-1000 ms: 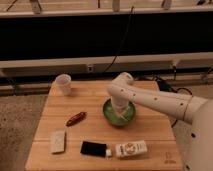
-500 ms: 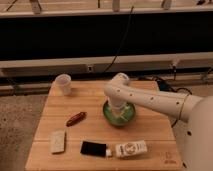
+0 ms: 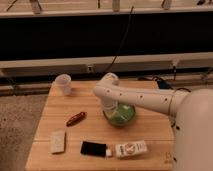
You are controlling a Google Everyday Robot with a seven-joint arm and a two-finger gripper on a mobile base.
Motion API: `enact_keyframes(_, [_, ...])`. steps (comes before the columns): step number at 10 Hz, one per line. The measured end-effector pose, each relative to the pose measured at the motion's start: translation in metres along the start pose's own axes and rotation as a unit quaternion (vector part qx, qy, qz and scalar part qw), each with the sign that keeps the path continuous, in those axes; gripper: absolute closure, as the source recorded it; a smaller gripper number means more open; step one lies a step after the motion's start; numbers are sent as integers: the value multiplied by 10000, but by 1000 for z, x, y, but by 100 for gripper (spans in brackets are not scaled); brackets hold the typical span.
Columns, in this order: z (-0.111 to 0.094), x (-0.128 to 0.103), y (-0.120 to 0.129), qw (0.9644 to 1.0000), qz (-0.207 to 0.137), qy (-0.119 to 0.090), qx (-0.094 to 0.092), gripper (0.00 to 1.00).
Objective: Push the ceramic bowl across the table
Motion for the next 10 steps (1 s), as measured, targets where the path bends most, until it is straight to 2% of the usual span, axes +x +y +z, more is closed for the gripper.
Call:
enact_keyframes(4, [-6,-53,-30,9988,-484,7,-36,99])
enact_keyframes(10, [-7,-65,-39,9957,-914,124,-39,99])
